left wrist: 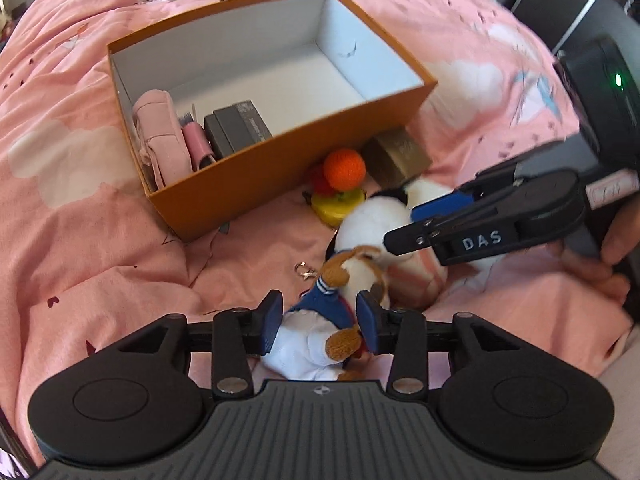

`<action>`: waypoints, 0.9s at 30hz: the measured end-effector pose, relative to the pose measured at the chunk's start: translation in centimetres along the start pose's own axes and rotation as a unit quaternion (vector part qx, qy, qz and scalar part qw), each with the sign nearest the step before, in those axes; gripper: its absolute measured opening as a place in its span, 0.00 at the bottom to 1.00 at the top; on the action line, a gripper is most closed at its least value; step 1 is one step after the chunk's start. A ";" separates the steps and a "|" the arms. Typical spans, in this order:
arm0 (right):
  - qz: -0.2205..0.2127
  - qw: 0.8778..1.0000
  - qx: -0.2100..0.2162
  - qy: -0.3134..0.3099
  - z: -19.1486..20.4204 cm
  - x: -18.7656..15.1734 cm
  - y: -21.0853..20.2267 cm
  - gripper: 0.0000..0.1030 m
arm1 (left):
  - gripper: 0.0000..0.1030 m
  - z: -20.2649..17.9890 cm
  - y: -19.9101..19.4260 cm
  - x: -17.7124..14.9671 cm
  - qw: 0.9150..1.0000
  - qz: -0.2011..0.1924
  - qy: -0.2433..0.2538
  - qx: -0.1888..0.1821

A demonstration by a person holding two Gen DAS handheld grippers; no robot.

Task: Organize objects
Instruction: 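Grasp the brown dog plush with the left tool while the right tool grasps the white plush, then lift both plush toys with both tools and lower them into the box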

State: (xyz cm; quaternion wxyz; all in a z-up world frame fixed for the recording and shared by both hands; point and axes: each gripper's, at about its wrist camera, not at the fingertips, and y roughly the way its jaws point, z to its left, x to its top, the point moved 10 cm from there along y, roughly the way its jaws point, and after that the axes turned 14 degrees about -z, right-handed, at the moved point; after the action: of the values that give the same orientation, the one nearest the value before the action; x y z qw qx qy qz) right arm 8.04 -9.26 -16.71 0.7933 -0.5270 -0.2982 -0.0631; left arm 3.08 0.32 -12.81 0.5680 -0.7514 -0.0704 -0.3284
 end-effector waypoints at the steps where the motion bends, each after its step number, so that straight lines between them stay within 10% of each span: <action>1: 0.007 1.000 0.000 0.001 0.0 -0.3 0.2 0.42 | 0.47 -0.1 0.2 -0.2 1.000 0.005 0.012 0.004; 16: 0.070 0.994 -0.010 -0.084 0.6 -3.0 2.7 0.64 | 0.50 -1.8 4.3 -2.7 0.980 0.133 0.141 -0.054; 27: 0.096 0.988 -0.013 -0.117 0.5 -3.6 4.8 0.67 | 0.45 -0.6 4.1 -3.0 0.992 0.108 0.066 -0.027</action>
State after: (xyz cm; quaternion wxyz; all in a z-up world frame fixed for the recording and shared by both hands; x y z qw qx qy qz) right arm 6.89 -7.49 -22.34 0.7480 -0.5675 -0.3367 0.0715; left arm 2.49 -0.85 -17.72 0.5828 -0.7465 0.0574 -0.3159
